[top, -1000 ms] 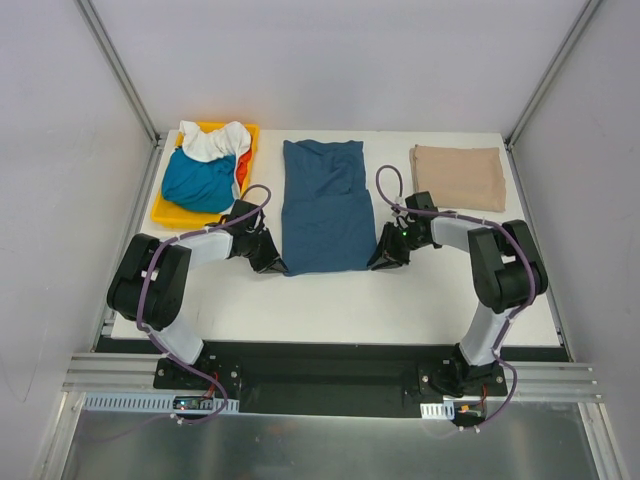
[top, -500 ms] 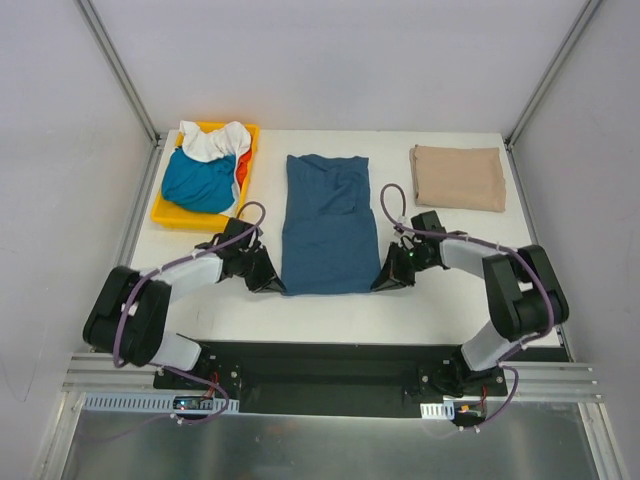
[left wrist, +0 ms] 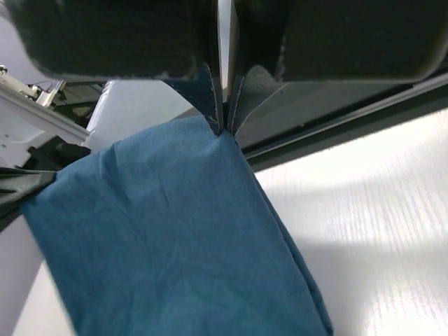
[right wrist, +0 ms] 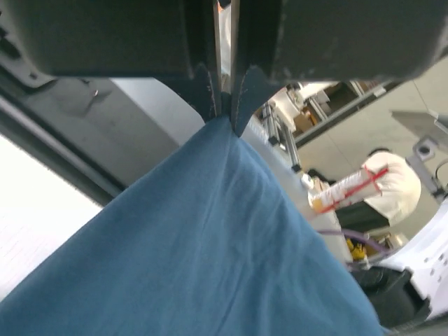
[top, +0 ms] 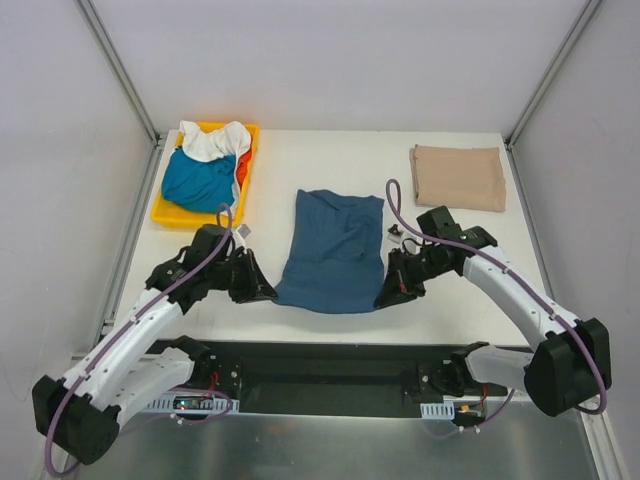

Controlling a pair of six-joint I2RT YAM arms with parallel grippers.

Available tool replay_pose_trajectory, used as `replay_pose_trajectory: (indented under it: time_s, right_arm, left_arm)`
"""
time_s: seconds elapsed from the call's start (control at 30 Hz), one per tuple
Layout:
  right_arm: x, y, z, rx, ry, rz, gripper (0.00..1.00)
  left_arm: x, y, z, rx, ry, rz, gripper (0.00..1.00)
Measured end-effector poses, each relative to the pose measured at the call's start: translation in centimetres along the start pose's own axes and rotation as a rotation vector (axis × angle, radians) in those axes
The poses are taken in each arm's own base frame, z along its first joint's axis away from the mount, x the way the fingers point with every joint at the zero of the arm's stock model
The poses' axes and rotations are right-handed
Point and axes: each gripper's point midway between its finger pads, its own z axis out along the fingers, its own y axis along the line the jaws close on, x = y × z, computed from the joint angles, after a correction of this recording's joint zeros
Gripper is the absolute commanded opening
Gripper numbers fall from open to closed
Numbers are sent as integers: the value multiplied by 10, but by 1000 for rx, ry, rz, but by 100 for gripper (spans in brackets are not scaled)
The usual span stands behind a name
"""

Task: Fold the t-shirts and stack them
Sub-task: Fold the tshirt

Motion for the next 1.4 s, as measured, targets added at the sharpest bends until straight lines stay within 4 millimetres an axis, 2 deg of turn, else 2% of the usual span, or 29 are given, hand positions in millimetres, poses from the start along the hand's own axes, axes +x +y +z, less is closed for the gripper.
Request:
replay_pose_trajectory:
  time_s: [0.13,0.23,0.43,0.57,0.9,1.07,1.4]
  right_arm:
    - [15,19,-17,-37,40,-24,1]
    - [22,35,-28,-82,61,-43,1]
    - [23,59,-46,-126,61,-117,1]
    - [16,61,-48,-161,73,-98,1]
    - [-26,54,-46,-214,81,-3,1]
    - [-55,44,-47,-158,27,-16,1]
    - [-123,5,-39,30,-108,-25,1]
  left_arm:
    - [-4,-23,-34,35,-71,36,0]
    - [-4,-33,-52,42,-92,47,0]
    - [-18,-47,-69,20,-134,86,0]
    - [-32,-51,-74,-9,-182,110,0]
    - [-67,-34,-55,-150,-263,107,0]
    - [-101,-39,-40,-167,-358,118,0]
    - [-165,-30,16,-247,-367,84,0]
